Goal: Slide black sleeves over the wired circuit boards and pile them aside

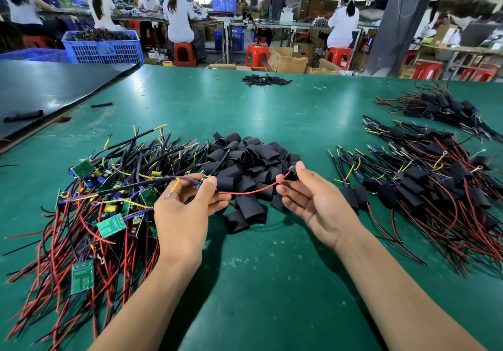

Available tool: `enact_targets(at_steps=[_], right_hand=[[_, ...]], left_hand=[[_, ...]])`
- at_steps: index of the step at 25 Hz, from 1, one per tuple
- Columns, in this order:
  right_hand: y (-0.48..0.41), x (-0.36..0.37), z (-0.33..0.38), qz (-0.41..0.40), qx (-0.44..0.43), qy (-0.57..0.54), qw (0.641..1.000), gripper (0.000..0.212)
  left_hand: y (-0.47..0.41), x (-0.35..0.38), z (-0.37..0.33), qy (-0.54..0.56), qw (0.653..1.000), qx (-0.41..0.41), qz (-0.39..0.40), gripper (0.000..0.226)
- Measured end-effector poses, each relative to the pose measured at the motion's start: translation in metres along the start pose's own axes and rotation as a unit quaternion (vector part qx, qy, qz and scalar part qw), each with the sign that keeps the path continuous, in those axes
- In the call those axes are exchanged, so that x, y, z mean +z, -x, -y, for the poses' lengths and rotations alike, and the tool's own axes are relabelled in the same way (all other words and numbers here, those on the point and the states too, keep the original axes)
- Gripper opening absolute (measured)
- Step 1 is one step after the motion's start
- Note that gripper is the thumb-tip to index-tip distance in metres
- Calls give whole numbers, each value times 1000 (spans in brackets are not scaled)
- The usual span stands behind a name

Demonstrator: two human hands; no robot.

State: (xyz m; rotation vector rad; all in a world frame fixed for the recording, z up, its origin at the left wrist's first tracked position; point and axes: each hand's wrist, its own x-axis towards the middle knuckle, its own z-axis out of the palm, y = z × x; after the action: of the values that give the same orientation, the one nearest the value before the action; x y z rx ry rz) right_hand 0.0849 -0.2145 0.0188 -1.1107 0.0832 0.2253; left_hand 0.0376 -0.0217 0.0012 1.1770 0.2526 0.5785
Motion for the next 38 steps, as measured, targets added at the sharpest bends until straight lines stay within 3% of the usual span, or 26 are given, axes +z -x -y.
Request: enact_targets(at_steps=[6,11,15,19,25,34,38], right_hand=[[2,2,4,13,16,2,1000,26],[1,3,3,-4,-33,48,998,36],[0,1,3,-39,-56,68,995,23],[0,-2,2,-60,-42,77,994,29],[0,-2,3,-50,5,61,997,33],[6,4,-3,-27,-93,169,981,26],[7,13,-12,20,-105,130,986,24]], left_hand=[[0,0,1,-4,1000,6,0,6],[0,1,-1,-8,1000,8,-6,9],[0,1,-1,-18,1000,17,-9,10],[1,0,0,-36,999,28,-1,11],[0,-1,1,-45,999,30,1,12],[3,2,-4,-34,999,23,-2,11],[8,7,-7,25,999,-33,1,8]])
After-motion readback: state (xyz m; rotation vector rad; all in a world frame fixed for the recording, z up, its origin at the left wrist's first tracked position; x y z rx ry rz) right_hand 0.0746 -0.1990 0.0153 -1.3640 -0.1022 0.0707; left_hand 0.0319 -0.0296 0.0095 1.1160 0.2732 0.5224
